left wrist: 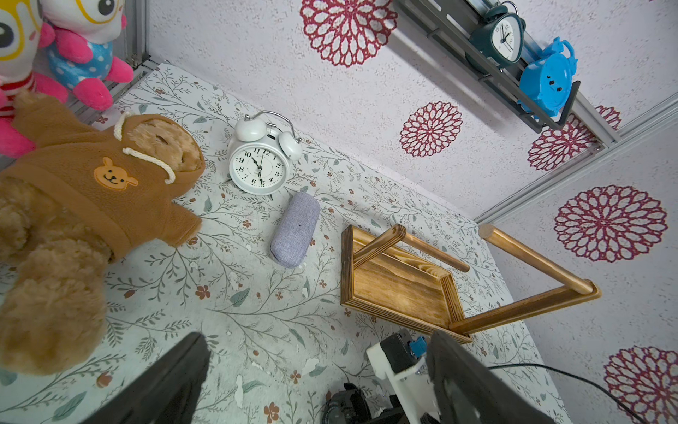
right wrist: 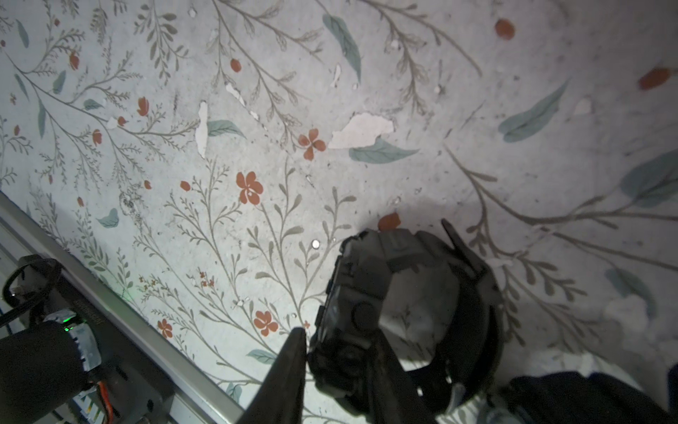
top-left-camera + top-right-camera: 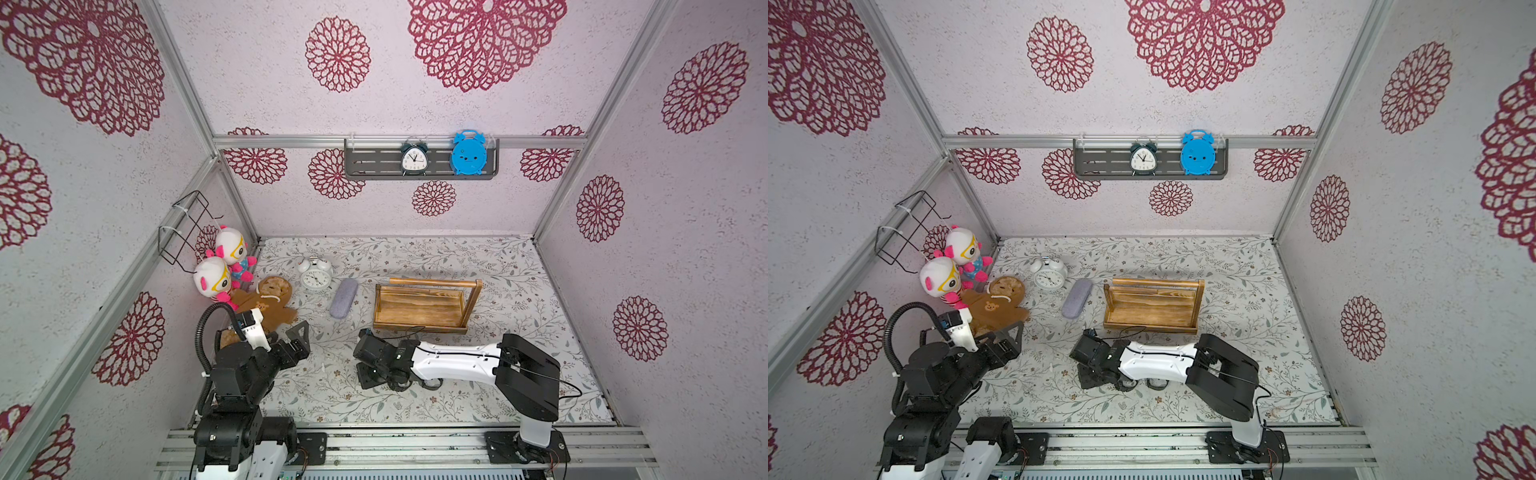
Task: Place watch on stand
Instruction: Pick up the watch at the center of the board.
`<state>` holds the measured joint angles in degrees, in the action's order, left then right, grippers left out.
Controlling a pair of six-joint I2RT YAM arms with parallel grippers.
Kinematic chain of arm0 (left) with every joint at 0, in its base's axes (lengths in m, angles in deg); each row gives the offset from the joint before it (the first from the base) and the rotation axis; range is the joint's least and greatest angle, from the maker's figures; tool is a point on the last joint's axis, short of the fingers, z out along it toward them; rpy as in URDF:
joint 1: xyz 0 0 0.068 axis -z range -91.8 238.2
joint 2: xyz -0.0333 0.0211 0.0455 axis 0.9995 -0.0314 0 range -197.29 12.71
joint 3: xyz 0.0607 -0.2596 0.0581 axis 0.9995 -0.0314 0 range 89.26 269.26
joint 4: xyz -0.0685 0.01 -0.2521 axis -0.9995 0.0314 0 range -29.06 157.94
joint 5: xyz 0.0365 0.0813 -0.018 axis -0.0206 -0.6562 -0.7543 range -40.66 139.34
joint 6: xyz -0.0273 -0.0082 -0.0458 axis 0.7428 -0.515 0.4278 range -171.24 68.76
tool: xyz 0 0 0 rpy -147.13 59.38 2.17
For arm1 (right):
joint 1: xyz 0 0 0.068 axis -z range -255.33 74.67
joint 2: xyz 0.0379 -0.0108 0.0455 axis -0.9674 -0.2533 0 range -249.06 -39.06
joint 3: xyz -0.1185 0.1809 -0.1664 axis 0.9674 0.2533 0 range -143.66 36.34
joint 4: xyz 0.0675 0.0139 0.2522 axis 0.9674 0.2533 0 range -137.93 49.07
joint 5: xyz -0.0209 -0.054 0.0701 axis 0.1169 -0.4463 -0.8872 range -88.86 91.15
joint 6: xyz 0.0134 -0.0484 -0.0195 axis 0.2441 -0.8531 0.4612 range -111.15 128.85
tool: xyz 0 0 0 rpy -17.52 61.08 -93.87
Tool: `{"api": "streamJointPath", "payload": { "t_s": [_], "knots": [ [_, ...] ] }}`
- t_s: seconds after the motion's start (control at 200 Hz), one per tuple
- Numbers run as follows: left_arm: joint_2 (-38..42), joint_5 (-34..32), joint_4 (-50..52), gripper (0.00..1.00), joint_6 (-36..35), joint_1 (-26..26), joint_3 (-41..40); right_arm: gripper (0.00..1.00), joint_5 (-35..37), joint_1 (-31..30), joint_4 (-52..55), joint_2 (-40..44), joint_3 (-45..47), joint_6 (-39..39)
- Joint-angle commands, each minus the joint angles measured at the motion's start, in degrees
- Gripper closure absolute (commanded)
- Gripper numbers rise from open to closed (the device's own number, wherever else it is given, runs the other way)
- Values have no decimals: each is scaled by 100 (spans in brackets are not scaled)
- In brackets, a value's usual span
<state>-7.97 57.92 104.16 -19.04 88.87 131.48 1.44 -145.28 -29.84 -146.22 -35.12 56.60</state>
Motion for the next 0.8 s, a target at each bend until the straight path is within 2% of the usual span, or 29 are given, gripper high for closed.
{"api": "streamJointPath", "payload": {
  "t_s": [0.0,0.295,0.465,0.63,0.795],
  "knots": [
    [-40,-68,77,3,179,64,-38,71,226,31,131,87,-139,59],
    [-249,-62,133,3,220,74,6,78,547,34,279,564,-70,-76],
    [-365,215,58,3,224,73,15,80,645,34,254,1016,153,-153],
    [-447,1214,-675,3,539,74,-277,81,570,360,102,1895,583,-222],
    [-433,2520,-2736,3,1432,74,-1072,82,88,785,-129,3094,1149,-469]
  ]
}}
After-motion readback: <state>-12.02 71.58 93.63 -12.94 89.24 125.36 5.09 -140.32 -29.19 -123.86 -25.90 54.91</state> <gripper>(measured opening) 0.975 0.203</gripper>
